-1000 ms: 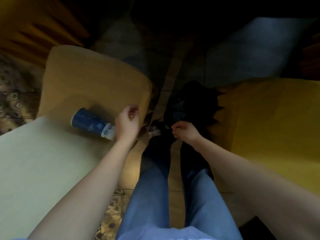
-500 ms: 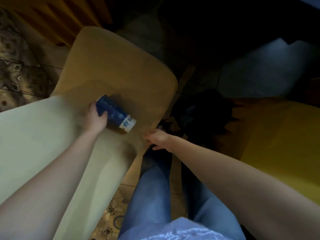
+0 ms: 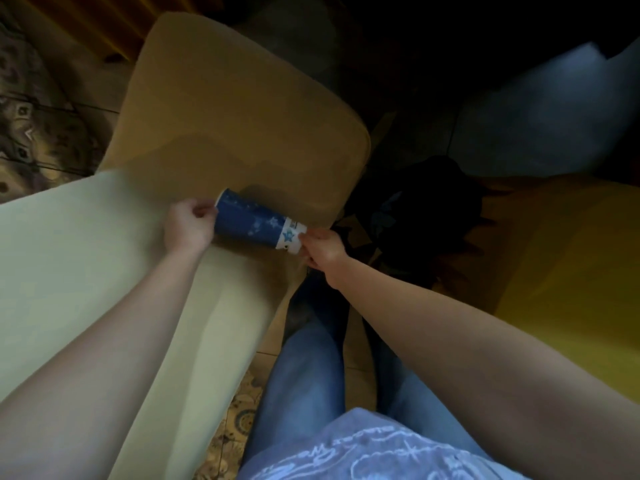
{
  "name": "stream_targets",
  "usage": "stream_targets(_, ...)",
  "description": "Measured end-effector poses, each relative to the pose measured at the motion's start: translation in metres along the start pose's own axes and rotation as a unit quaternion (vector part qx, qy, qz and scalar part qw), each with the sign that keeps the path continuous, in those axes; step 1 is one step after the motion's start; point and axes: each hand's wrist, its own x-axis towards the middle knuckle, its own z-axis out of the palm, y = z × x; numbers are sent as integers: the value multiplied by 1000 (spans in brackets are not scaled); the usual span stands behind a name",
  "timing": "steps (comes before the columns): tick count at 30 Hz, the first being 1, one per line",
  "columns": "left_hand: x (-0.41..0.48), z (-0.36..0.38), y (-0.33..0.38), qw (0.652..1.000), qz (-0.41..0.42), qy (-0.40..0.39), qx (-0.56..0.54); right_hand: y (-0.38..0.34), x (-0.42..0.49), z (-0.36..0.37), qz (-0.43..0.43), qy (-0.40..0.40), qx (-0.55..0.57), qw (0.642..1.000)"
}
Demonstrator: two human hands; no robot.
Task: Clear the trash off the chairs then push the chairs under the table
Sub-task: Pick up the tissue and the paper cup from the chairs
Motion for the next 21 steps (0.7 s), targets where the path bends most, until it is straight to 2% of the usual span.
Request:
stream_targets(3,-8,14,7,999,-16,-45,0,10,4,-28,-15,64,8,998)
stream_targets(8,-39,50,32,990,-47,-129,-13,10,-3,-94,-39,122,-6,992)
stream_targets(13,-82,98,71,980,-66,-177,-57,10,-12,-169,-60,175,-16,983)
stream_targets(16,-109,128,95,964,-91,-222,-112,13,-15,-211,-77,203,-33,975)
stream_targets(21,-150,165,121,938,-129,-294,-128,22,-17,-263,-89,228,-26,969)
